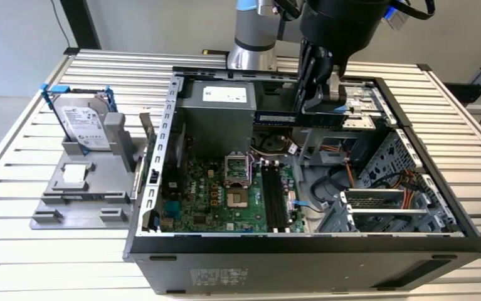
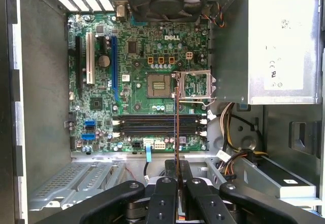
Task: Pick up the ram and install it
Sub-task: 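Pick up the ram and move it above insertion slot, then insert the ram into the slot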
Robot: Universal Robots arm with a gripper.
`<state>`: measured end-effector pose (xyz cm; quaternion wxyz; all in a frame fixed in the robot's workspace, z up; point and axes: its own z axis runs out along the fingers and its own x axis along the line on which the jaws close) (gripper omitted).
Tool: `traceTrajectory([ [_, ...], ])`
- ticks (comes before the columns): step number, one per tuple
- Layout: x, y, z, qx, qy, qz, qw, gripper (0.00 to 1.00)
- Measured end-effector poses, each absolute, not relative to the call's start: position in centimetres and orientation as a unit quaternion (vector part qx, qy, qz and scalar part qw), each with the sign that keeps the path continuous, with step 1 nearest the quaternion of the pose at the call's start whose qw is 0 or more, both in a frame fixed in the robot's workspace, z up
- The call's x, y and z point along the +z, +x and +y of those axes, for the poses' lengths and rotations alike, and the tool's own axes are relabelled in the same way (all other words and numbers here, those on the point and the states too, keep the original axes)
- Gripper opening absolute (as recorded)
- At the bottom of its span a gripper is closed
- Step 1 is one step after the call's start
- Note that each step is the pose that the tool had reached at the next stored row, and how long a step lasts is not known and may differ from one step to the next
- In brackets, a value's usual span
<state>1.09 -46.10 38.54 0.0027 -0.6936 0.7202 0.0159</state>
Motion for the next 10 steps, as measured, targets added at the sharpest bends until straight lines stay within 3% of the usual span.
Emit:
traceTrajectory([
  [10, 38.53, 1.09, -46.10, 0.016, -0.629, 0.777, 0.004, 0.00],
])
